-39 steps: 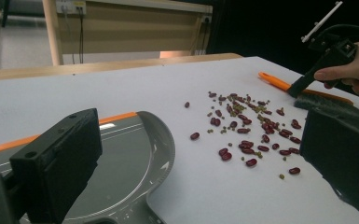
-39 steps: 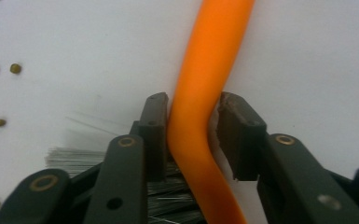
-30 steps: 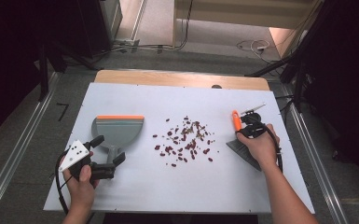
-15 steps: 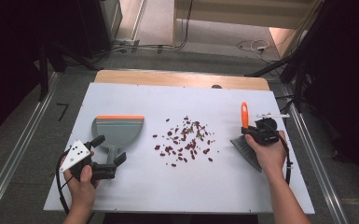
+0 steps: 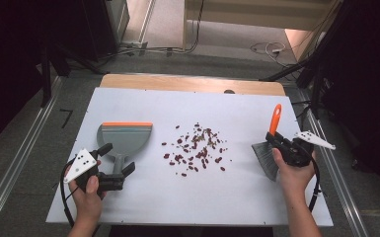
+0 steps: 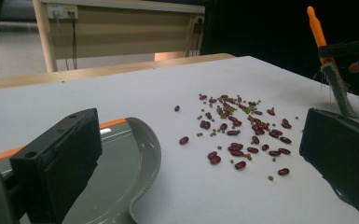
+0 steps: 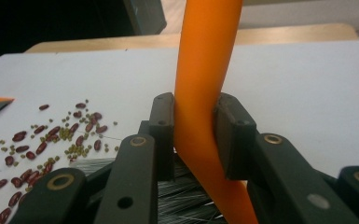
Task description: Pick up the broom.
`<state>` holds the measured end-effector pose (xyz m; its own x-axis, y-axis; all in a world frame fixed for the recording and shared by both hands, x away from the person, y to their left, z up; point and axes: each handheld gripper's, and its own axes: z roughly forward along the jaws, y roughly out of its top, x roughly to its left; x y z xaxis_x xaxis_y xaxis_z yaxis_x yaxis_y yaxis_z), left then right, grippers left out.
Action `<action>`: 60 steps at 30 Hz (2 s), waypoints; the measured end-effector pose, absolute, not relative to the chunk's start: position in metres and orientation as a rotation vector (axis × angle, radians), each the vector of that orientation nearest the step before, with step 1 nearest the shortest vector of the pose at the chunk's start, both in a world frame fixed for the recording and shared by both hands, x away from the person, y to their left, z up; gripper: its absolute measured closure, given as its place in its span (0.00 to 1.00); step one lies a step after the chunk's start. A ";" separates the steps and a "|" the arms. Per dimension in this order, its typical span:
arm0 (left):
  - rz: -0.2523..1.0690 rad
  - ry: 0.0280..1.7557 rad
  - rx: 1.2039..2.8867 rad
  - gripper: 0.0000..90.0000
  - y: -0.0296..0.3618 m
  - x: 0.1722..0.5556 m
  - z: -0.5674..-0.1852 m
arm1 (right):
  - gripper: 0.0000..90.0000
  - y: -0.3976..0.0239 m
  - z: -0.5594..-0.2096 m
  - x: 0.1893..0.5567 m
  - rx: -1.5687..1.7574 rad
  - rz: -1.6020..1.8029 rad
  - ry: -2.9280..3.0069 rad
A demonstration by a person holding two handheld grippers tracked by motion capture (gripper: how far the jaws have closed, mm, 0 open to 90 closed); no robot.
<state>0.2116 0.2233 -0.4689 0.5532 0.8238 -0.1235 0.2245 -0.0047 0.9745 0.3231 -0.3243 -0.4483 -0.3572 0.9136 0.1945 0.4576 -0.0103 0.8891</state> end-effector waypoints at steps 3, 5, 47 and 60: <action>0.598 0.924 1.538 0.00 0.223 0.211 -0.468 | 0.77 -0.326 -0.445 0.318 1.390 1.383 1.788; 0.600 0.919 1.542 0.00 0.222 0.211 -0.468 | 0.77 -0.327 -0.442 0.315 1.371 1.427 1.770; 0.433 0.712 1.556 0.02 0.160 0.196 -0.435 | 0.77 -0.218 -0.393 0.261 1.036 1.774 1.864; 0.363 0.690 1.590 0.02 0.124 0.196 -0.432 | 0.77 -0.186 -0.392 0.245 0.963 1.810 1.915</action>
